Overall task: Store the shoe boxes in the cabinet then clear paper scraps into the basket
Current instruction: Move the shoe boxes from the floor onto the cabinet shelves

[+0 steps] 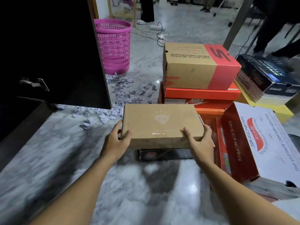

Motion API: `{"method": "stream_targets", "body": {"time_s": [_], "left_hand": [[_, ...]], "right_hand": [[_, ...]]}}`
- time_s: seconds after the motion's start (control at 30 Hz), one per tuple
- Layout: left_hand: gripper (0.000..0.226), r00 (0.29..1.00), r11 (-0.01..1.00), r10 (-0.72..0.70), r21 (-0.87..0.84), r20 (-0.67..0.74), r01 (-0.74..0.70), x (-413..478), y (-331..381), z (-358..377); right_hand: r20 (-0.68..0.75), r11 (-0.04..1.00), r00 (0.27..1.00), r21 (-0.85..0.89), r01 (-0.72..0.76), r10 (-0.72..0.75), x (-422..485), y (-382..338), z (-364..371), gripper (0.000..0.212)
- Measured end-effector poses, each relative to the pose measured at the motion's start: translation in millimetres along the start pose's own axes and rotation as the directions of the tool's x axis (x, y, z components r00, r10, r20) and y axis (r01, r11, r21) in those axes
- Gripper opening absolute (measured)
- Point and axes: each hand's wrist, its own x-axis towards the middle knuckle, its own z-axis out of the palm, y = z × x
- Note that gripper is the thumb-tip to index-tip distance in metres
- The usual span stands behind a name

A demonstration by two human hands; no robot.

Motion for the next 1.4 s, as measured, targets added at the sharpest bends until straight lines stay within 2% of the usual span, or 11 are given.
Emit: {"method": "stream_targets", "body": {"time_s": [0.1,0.17,0.27,0.47,0.63,0.8,0.87,1.0,1.17,1.3,1.4], "left_hand": [[0.028,0.997,0.997,0.053,0.053,-0.052,-0.050,-2.9,0.8,-1.6],[0.020,0.989,0.994,0.084,0.077,-0.121,-0.075,-5.5,-1.3,-9.1],[0.033,0.962,0.992,0.105,0.093,-0.253,-0.084,-9.7,-6.4,-26.0],[0.050,0.826,0.983,0.120,0.182,-0.551,-0.022,-22.3,-7.3,-83.0],[0.035,0.766,0.983,0.116,0.181,-0.632,0.001,-31.3,-9.5,-148.4],[0.039,0.701,0.985,0.115,0.171,-0.704,0.011,-36.1,9.9,-212.8],[0.045,0.634,0.988,0.096,0.150,-0.768,0.032,-35.9,18.0,-237.1],[0.064,0.404,0.997,-0.002,0.031,-0.915,0.075,-39.8,18.1,-285.7],[0.056,0.173,0.982,-0.144,-0.119,-0.974,0.144,-51.1,9.0,-339.1],[0.065,0.039,0.966,-0.144,-0.132,-0.989,0.221,-64.0,-18.1,-366.1],[0.066,-0.025,0.948,-0.124,-0.126,-0.992,0.293,-72.8,-38.6,-381.4]], "right_hand": [[0.076,0.996,0.996,0.077,0.036,-0.041,-5.3,-6.5,3.8,0.094],[0.110,0.994,0.990,0.064,0.087,-0.094,-3.8,-15.9,6.6,0.099],[0.179,0.984,0.968,0.056,0.168,-0.175,-0.8,-34.6,14.8,0.100],[0.320,0.944,0.888,0.120,0.308,-0.330,-5.1,-84.6,52.0,0.102],[0.381,0.904,0.824,0.259,0.340,-0.419,-25.0,-129.9,97.9,0.092],[0.444,0.882,0.766,0.312,0.354,-0.465,-39.7,-187.3,141.2,0.097],[0.485,0.868,0.724,0.352,0.352,-0.490,-44.0,-216.9,161.2,0.098],[0.615,0.844,0.579,0.382,0.376,-0.536,-55.7,-290.2,204.3,0.105],[0.722,0.822,0.394,0.489,0.292,-0.569,-93.9,-370.3,265.9,0.096],[0.732,0.807,0.341,0.507,0.304,-0.589,-127.0,-382.3,316.5,0.102],[0.768,0.819,0.289,0.512,0.258,-0.571,-149.0,-387.0,347.1,0.087]]}}
